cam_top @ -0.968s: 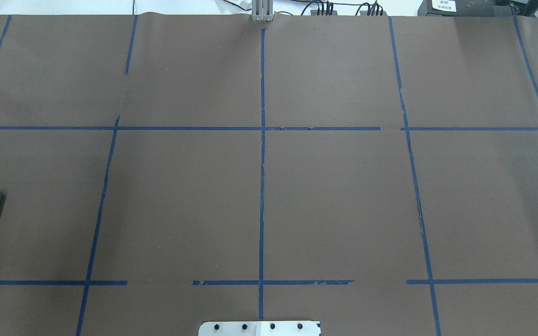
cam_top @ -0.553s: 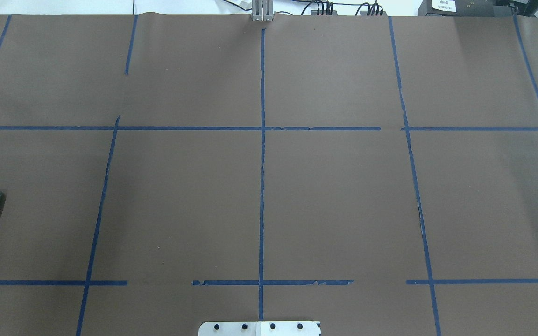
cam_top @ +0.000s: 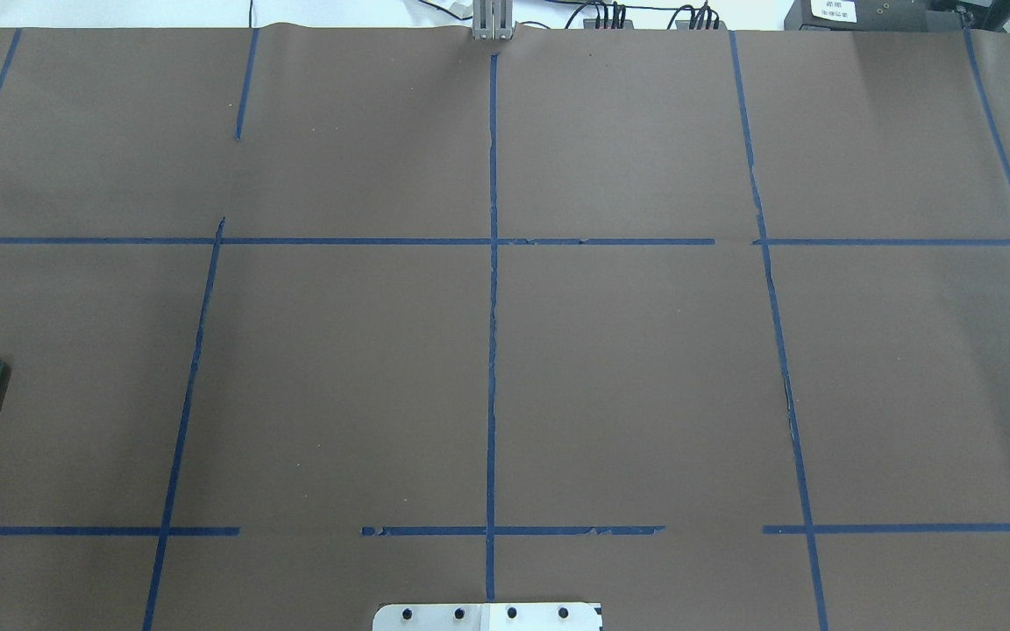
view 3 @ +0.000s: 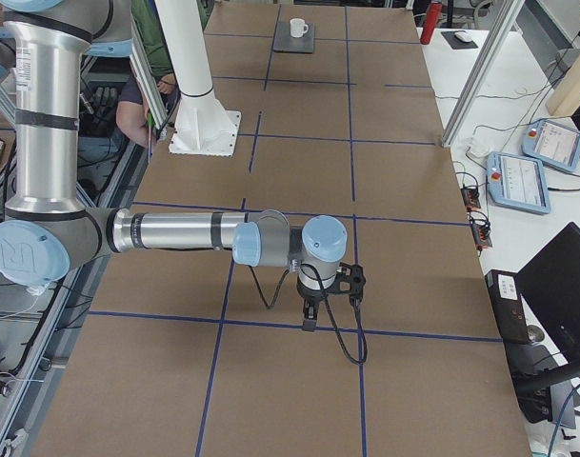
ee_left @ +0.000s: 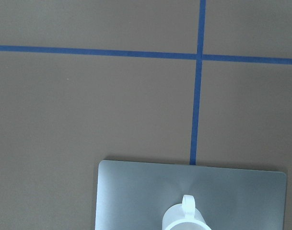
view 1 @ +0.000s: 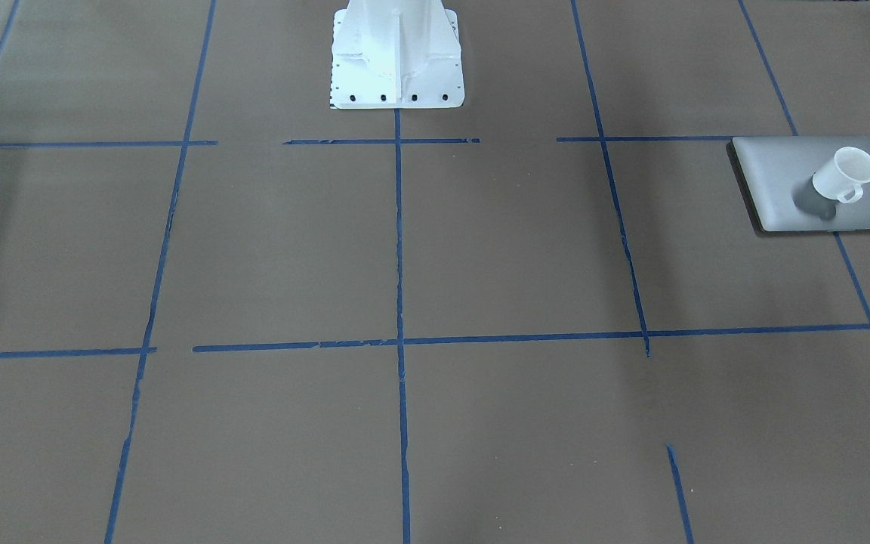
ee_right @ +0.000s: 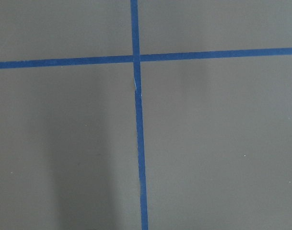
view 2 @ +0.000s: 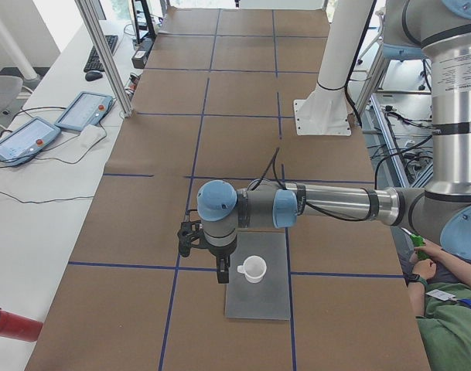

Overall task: Place cup on laptop
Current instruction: 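Lower the cup onto the laptop lid and open the left gripper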

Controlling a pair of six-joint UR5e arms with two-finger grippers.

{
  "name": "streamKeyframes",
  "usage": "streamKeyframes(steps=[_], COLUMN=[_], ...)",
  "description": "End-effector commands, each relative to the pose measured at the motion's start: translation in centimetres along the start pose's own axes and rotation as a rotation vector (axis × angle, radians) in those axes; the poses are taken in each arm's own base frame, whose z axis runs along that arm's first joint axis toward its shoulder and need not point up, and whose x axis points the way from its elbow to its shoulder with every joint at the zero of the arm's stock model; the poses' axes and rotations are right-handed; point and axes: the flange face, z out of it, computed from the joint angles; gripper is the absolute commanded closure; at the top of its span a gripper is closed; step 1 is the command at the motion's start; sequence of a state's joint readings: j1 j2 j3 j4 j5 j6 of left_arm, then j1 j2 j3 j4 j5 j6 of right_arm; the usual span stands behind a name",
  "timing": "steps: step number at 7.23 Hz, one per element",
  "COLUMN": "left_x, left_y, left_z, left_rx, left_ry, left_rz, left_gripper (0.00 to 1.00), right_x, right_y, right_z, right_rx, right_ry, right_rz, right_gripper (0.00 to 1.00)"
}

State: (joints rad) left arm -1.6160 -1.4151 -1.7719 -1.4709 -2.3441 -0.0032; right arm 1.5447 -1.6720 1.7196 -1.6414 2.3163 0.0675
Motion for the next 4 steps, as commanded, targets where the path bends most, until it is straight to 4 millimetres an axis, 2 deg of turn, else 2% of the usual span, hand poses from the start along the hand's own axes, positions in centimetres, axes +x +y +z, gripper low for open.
streamKeyframes(steps=[1,4], left_x=[0.00,0.09], left_y=[0.32,0.25], left_z=[0.35,0.33], left_rx=[-0.008,-0.002], left_ry=[0.030,0.029], left_rz=[-0.006,0.003], left_gripper=[0.00,0.00], right_x=[0.00,0.00], right_y=[0.00,0.00], right_z=[0.00,0.00], right_rx=[0.000,0.000], right_ry=[0.000,0.000], right_rz=[0.001,0.000], right_gripper=[0.00,0.00])
